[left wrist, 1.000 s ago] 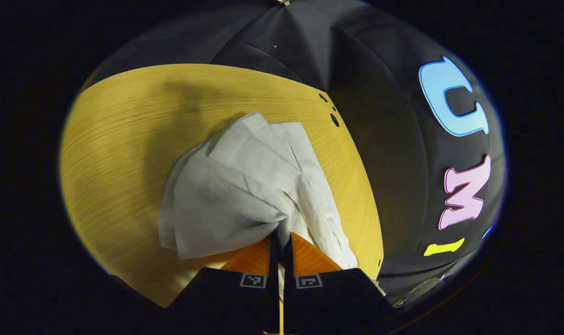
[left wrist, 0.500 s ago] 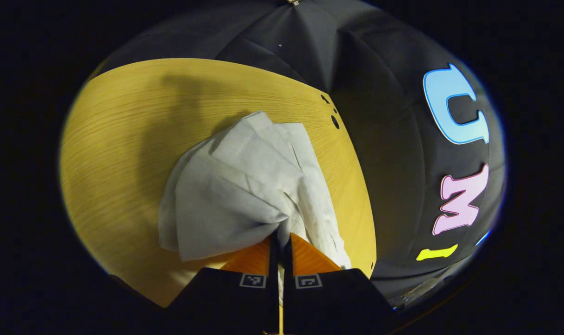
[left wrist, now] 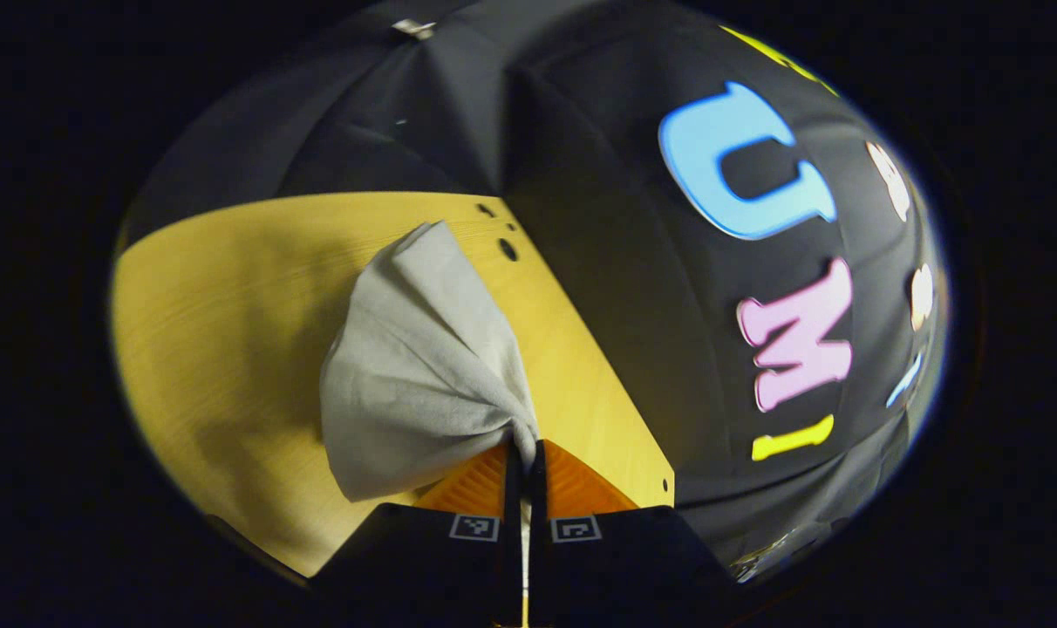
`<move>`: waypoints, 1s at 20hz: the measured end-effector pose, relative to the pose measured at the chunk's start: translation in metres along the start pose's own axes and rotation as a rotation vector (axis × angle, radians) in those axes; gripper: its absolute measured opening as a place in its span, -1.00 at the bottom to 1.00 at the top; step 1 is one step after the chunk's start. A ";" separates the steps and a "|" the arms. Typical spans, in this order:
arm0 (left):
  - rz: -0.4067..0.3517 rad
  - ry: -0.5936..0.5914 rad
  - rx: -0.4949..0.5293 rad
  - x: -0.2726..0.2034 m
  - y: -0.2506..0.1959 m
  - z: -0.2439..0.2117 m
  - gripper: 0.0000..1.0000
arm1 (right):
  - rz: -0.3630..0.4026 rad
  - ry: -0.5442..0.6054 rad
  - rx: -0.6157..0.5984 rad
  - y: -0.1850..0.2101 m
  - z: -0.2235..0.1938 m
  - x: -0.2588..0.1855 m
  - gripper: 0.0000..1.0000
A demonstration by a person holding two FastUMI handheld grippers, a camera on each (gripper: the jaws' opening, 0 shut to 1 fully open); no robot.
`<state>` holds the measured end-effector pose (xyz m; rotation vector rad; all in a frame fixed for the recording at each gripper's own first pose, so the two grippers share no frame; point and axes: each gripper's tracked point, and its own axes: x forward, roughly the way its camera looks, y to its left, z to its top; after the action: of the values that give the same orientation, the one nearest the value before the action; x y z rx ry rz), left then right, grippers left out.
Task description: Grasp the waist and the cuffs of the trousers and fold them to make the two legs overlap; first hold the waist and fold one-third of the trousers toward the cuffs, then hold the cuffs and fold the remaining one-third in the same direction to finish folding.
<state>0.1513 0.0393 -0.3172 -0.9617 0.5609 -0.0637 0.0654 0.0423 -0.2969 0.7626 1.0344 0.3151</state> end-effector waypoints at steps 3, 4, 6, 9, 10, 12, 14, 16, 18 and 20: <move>-0.101 0.020 0.112 0.006 -0.063 -0.008 -0.86 | -0.036 -0.062 0.067 -0.030 0.016 -0.021 -0.06; -0.128 0.027 0.145 0.006 -0.081 -0.011 -0.85 | -0.044 -0.078 0.081 -0.037 0.019 -0.029 -0.07; -0.174 0.047 0.205 0.010 -0.115 -0.023 -0.85 | -0.061 -0.113 0.102 -0.052 0.025 -0.043 -0.07; -0.224 0.092 0.301 0.014 -0.155 -0.052 -0.86 | -0.079 -0.155 0.135 -0.069 0.035 -0.064 -0.07; -0.235 0.114 0.337 0.015 -0.163 -0.064 -0.86 | -0.082 -0.167 0.144 -0.072 0.037 -0.069 -0.07; -0.250 0.165 0.402 0.021 -0.177 -0.092 -0.86 | -0.092 -0.189 0.159 -0.080 0.039 -0.079 -0.06; -0.260 0.211 0.456 0.027 -0.190 -0.118 -0.86 | -0.102 -0.200 0.178 -0.090 0.040 -0.087 -0.07; -0.270 0.248 0.512 0.031 -0.199 -0.142 -0.86 | -0.112 -0.209 0.196 -0.100 0.039 -0.094 -0.07; -0.267 0.283 0.596 0.037 -0.205 -0.166 -0.86 | -0.120 -0.218 0.208 -0.106 0.039 -0.099 -0.07; -0.254 0.311 0.717 0.037 -0.204 -0.189 -0.86 | -0.129 -0.224 0.212 -0.112 0.040 -0.104 -0.07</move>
<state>0.1315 -0.2339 -0.2555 -0.3125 0.6339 -0.6104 0.0360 -0.1130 -0.2951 0.8953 0.9075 0.0077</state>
